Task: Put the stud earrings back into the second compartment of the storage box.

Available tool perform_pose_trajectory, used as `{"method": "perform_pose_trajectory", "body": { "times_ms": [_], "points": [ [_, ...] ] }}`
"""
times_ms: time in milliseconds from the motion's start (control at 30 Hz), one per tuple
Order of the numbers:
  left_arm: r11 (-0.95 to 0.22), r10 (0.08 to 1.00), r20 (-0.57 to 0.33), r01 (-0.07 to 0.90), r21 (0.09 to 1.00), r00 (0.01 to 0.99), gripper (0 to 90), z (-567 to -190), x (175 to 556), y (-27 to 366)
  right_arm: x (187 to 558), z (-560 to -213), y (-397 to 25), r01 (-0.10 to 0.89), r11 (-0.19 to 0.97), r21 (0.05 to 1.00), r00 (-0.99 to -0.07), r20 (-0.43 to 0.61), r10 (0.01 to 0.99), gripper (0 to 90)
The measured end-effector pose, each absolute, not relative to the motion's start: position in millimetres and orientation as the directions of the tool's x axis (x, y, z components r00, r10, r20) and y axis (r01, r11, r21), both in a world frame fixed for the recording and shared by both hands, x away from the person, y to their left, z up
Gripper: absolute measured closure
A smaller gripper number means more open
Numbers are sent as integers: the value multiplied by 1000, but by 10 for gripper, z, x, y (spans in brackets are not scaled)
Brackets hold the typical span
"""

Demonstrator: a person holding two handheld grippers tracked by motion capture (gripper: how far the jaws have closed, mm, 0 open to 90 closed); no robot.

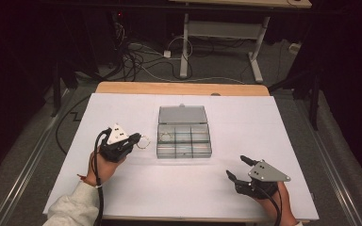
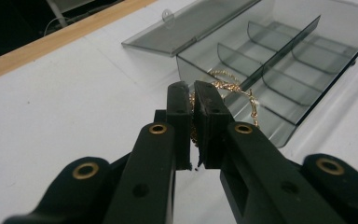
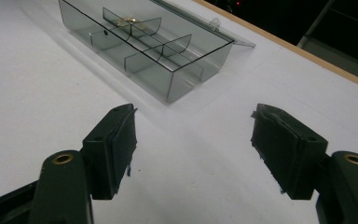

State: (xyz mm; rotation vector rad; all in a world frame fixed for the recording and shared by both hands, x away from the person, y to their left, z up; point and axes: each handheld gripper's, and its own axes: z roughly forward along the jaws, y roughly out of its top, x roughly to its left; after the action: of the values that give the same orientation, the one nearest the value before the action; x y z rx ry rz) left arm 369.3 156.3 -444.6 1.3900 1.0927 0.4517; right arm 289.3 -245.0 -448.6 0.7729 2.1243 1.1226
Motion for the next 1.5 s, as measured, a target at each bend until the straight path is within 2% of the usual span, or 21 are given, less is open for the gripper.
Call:
{"method": "perform_pose_trajectory", "body": {
  "times_ms": [467, 1067, 1500],
  "points": [
    [193, 793, -341, 323, 926, 505, 833, -4339, 3775, 1395, 2902, -4498, -2449, 215, 469, 857, -644, -236, 727, 312],
    [164, 785, -344, 362, 917, 515, 833, -4385, 4005, 1084, 2906, -4515, -2434, 221, 474, 853, -648, -235, 724, 312],
    [147, 784, -328, 357, 923, 526, 832, -4430, 4083, 982, 2967, -4495, -2437, 205, 458, 865, -634, -239, 735, 316]
  ]
}}
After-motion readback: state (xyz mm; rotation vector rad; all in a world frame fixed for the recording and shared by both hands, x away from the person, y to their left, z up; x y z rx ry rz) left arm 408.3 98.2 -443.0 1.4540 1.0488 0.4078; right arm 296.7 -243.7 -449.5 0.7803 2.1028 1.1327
